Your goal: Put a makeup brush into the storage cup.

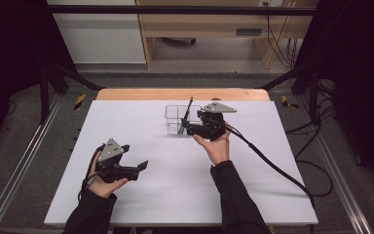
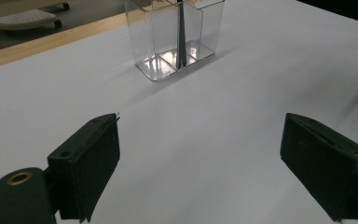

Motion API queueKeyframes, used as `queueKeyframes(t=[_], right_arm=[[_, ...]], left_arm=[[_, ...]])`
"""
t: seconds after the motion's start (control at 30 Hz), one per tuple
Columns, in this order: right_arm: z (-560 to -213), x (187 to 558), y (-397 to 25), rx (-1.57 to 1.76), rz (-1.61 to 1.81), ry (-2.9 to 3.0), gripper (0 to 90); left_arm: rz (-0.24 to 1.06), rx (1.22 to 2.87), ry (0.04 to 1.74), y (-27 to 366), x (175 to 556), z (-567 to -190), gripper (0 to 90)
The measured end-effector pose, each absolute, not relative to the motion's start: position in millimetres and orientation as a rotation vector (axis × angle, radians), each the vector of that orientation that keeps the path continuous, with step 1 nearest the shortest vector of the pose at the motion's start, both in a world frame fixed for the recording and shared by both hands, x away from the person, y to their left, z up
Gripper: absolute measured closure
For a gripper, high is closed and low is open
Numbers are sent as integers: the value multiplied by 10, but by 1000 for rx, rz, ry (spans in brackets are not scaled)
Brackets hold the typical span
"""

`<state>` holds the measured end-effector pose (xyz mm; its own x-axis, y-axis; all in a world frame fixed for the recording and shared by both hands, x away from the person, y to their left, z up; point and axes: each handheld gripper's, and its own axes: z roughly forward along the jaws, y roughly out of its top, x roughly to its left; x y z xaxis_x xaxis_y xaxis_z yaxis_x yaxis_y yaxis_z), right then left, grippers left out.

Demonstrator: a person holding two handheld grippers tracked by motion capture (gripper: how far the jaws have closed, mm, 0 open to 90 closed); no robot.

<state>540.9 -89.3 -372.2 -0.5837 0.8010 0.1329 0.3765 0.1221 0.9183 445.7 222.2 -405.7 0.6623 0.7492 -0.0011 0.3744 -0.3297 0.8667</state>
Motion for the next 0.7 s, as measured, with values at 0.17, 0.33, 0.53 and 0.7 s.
queueKeyframes(t=[0.17, 0.33, 0.53, 0.7], right_arm=[[-3696, 5293, -1035, 1123, 1472, 2010, 224], [-3701, 5178, -1159, 1107, 1464, 2024, 174], [-3753, 5024, -1317, 1106, 1453, 2028, 136], [-3782, 4898, -1439, 1115, 1441, 2040, 95]], left_arm=[[503, 1928, 881, 2250, 4455, -4046, 107], [498, 1917, 888, 2267, 4451, -4043, 104], [497, 1923, 892, 2272, 4457, -4056, 101], [496, 1923, 901, 2288, 4461, -4066, 100]])
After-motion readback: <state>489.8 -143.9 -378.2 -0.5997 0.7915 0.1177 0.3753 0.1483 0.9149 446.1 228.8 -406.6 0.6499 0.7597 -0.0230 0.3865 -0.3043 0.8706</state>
